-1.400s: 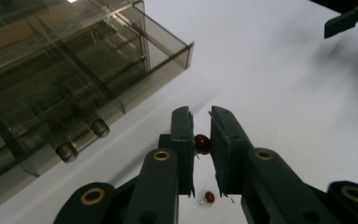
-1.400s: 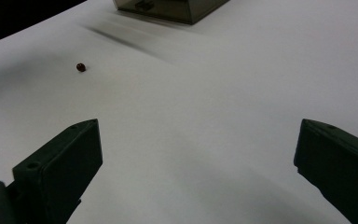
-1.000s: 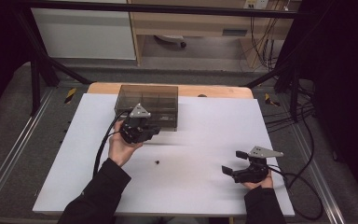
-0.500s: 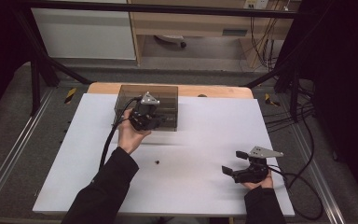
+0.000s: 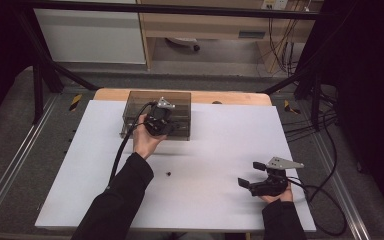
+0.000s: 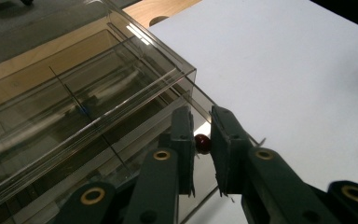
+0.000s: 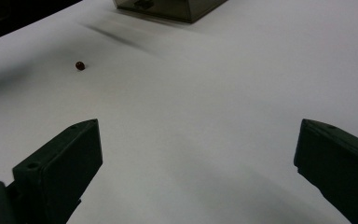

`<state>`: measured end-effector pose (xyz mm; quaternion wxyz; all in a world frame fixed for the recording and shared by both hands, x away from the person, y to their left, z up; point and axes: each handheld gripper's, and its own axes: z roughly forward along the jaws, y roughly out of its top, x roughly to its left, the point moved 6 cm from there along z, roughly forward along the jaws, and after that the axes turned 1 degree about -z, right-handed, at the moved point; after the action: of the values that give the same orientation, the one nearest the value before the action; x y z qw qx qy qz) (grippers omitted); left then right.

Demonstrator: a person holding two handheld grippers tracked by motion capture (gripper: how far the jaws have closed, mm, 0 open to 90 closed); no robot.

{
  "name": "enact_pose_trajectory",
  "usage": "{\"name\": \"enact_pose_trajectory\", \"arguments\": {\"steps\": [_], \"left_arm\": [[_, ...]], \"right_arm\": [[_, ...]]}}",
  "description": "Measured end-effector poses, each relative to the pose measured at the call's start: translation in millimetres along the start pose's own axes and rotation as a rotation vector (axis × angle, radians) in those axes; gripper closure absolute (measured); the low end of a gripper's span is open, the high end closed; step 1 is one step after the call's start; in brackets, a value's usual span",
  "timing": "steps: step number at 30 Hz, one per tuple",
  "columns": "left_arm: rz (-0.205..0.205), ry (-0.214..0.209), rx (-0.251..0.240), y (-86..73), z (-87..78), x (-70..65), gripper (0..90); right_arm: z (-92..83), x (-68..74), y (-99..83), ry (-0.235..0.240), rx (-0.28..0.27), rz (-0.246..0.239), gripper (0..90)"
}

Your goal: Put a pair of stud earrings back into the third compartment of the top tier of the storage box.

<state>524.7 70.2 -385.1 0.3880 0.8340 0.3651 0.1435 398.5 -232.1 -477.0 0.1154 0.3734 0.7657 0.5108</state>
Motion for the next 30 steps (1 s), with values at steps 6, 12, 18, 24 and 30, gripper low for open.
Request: {"name": "enact_pose_trajectory", "arguments": {"steps": [6,12,18,24,30], "left_arm": [[-0.008,0.005,0.023,-7.6,10.6,3.1,79.3],[-0.009,0.003,0.033,-12.8,14.8,4.2,79.1],[-0.016,-0.007,0.016,-13.5,10.7,5.3,76.5],[-0.024,-0.008,-0.019,-10.1,-4.5,4.6,63.9],[-0.027,-0.021,-0.066,-15.1,-28.1,0.5,48.7]], "right_arm": [[0.1,0.1,-0.2,0.001,0.002,0.0,1.5],[0.1,0.1,0.0,0.001,0.001,-0.001,1.5],[0.4,0.1,-0.1,0.002,0.001,-0.002,1.5],[0.3,0.1,-0.2,0.001,0.002,-0.002,1.5],[0.2,-0.1,-0.2,-0.001,0.003,-0.003,1.5]]}}
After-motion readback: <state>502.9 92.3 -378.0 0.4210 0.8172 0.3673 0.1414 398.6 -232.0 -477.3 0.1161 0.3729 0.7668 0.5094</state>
